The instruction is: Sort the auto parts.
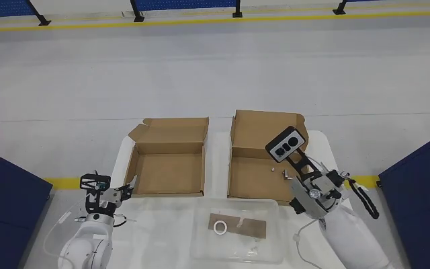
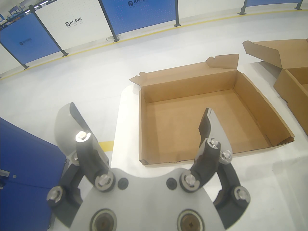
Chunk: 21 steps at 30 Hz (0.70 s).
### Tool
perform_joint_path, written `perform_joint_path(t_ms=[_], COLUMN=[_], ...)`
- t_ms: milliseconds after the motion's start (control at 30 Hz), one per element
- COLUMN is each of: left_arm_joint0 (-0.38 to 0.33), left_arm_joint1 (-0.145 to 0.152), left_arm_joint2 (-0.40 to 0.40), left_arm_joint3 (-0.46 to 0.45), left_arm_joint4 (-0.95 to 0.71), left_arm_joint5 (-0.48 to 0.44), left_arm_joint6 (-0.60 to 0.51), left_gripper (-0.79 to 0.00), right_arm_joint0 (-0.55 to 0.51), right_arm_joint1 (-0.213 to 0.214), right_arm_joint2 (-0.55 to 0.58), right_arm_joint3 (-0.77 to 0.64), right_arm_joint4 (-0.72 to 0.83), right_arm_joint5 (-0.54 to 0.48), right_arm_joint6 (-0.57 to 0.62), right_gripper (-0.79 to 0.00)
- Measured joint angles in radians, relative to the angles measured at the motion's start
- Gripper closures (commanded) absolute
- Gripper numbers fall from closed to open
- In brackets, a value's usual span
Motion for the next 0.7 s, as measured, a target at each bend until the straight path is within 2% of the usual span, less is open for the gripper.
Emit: perform_joint_path(t_ms=[333,533,700], left_arm_joint0=[0.000,0.000,0.000], left_arm_joint1=[0.000,0.000,0.000], left_arm_joint2=[0.000,0.000,0.000], left_arm_joint3=[0.000,0.000,0.000], left_arm_joint4=[0.000,0.000,0.000], left_arm_joint5=[0.000,0.000,0.000], left_arm_joint6=[0.000,0.000,0.000], left_gripper=[-0.785,-0.785,-0.785], right_arm_joint0=[-0.080,-0.124,-0.124], right_arm_joint1=[0.026,0.051,0.051], right_arm_joint2=[0.192,0.345,0.336], right_arm_joint3=[-0.018,-0.024,-0.024], right_arm_joint4=[-0.145,-0.365,-0.350], right_arm_joint5=[0.088,0.139,0.138], right_arm_joint6=[0.004,0.041,0.040], right_gripper=[0.000,0.000,0.000])
